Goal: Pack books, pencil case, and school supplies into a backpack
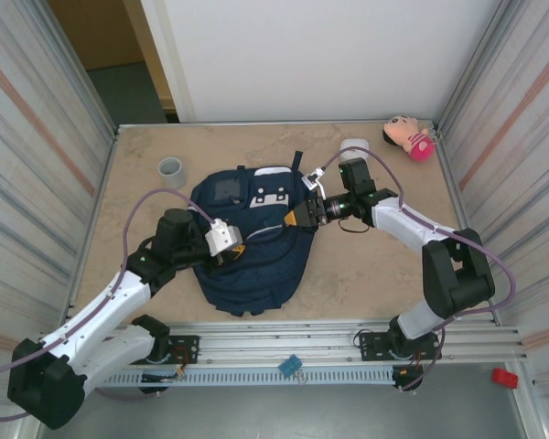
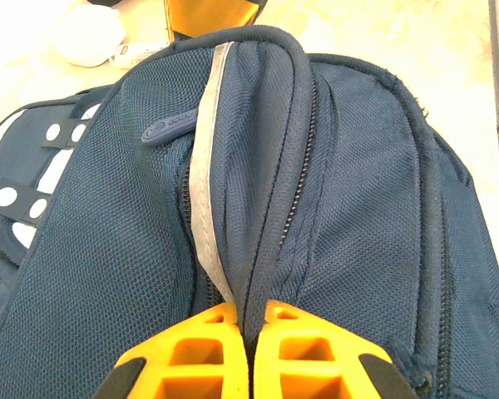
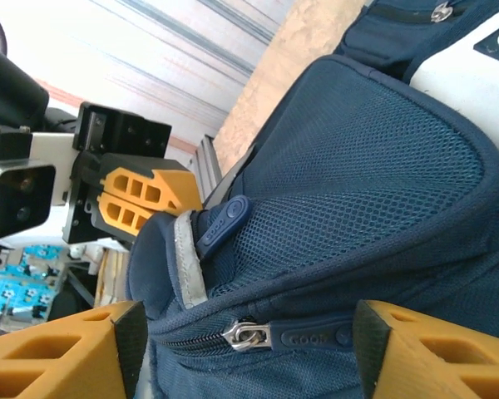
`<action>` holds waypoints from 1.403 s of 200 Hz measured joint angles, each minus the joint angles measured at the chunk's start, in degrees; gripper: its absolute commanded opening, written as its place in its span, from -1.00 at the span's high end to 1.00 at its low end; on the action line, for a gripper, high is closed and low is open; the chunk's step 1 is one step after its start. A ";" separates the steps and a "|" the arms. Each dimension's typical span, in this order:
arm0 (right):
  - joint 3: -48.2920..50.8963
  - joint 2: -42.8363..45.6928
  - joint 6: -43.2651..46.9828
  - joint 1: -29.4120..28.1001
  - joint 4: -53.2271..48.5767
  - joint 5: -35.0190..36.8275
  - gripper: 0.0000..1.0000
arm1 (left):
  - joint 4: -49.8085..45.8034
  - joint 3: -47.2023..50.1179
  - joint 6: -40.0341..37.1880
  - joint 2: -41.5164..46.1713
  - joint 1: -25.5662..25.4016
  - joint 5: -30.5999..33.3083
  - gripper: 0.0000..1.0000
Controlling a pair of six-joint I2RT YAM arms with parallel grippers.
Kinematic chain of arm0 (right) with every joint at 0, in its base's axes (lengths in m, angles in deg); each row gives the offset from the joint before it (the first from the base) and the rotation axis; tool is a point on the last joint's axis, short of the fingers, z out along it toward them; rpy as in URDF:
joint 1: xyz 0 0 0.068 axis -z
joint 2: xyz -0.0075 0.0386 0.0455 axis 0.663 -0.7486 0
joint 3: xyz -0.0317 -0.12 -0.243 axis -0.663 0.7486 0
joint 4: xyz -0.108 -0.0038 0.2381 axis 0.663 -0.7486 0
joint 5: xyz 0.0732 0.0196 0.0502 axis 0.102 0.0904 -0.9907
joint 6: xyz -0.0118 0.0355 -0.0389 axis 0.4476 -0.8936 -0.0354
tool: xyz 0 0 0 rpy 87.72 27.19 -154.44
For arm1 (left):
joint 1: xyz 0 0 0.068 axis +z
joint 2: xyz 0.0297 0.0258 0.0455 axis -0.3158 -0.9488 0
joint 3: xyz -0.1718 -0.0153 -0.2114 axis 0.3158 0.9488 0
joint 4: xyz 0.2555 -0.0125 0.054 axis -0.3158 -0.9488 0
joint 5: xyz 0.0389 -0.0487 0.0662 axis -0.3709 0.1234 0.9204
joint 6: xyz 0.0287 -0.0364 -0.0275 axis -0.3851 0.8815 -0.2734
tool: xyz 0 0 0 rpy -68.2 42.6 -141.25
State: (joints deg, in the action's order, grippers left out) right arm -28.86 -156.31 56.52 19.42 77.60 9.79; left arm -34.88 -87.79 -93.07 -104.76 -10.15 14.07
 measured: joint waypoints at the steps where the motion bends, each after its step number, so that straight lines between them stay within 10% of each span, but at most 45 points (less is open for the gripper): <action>1: -0.07 0.00 0.26 -0.02 -0.15 -0.09 -0.21 | 0.00 0.00 0.00 -0.02 0.02 0.00 1.00; 58: -2.99 1.16 8.85 0.00 -15.13 -2.38 -0.12 | 0.04 -0.11 -0.50 -0.52 0.00 -0.04 1.00; 151: -4.72 2.49 9.35 1.05 -13.05 5.99 -0.62 | 0.07 -0.24 -0.85 -1.16 0.02 -0.46 1.00; 280: -7.85 -0.59 15.76 -1.14 -26.62 1.62 -0.08 | 0.02 -0.22 -0.87 -1.16 0.11 -0.13 1.00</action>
State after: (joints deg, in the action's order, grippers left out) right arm -36.70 -156.90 72.27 18.29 50.98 11.41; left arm -34.86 -88.01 -93.95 -105.91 -10.04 13.94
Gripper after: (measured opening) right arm 0.545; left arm 0.061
